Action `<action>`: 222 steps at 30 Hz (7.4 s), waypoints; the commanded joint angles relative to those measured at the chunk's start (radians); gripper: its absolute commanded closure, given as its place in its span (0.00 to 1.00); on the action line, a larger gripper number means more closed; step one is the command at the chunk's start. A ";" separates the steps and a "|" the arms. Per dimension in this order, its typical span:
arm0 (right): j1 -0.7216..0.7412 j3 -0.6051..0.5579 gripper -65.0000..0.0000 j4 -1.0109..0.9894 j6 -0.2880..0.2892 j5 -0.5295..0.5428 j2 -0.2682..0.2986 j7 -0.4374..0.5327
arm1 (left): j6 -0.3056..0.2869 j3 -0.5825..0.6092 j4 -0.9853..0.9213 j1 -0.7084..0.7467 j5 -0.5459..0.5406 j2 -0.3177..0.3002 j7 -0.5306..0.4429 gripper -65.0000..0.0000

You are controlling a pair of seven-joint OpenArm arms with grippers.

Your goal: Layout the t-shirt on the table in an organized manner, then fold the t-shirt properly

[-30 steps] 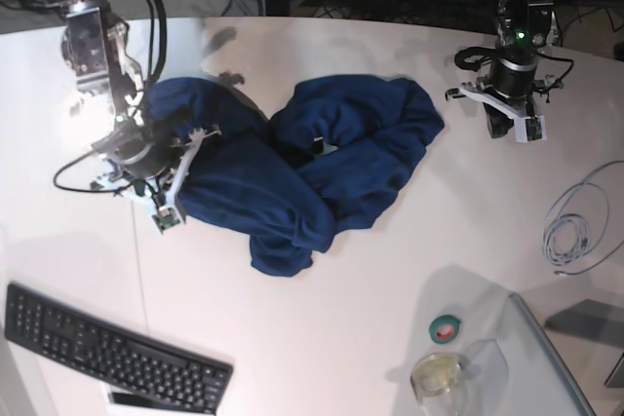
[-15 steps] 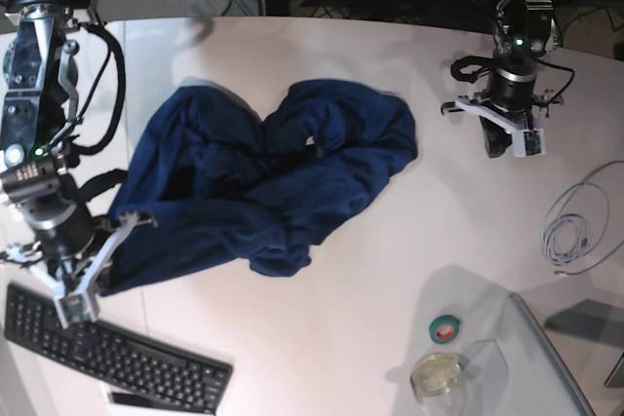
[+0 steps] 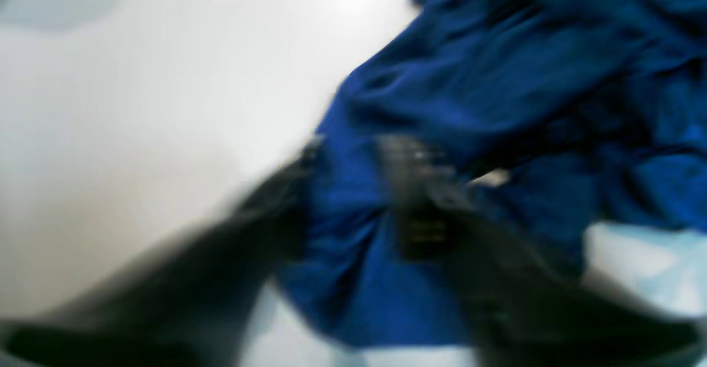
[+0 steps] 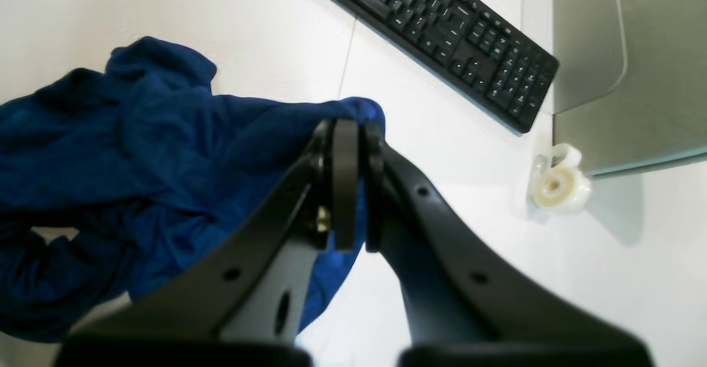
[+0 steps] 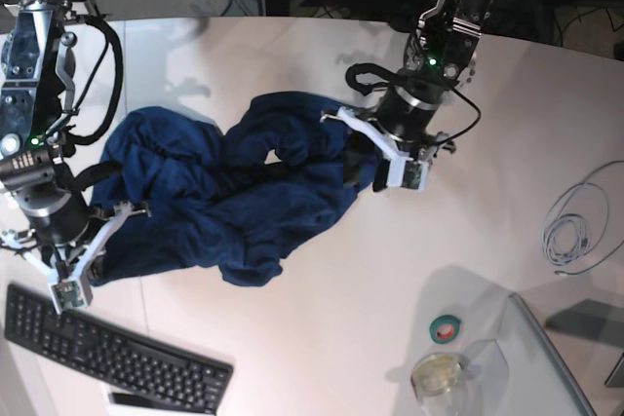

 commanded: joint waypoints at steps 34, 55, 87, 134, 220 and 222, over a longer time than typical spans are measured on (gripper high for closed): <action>0.065 -0.441 0.35 -0.348 -0.102 -0.001 -0.043 0.054 | 0.004 0.056 -0.206 -0.002 0.006 -0.038 -0.033 0.63; 0.177 -0.439 0.68 -0.570 -0.102 0.004 -0.054 0.116 | 0.004 0.056 -0.213 0.040 0.005 -0.069 -0.035 0.63; 0.223 -0.300 1.00 -0.372 -0.093 0.001 0.073 0.047 | 0.004 0.053 -0.040 0.080 -0.002 -0.104 -0.027 0.92; 0.163 -0.300 1.00 -0.407 -0.093 0.001 0.073 0.051 | -0.122 0.282 -0.367 -0.505 -0.002 0.061 0.110 1.00; -0.273 0.124 0.99 -0.216 0.134 0.006 -0.075 0.205 | -0.118 -0.074 0.198 0.104 -0.002 0.166 0.173 0.00; -0.278 0.122 0.99 -0.214 0.134 0.006 -0.075 0.205 | -0.118 -0.080 0.213 0.135 0.001 0.163 0.173 0.00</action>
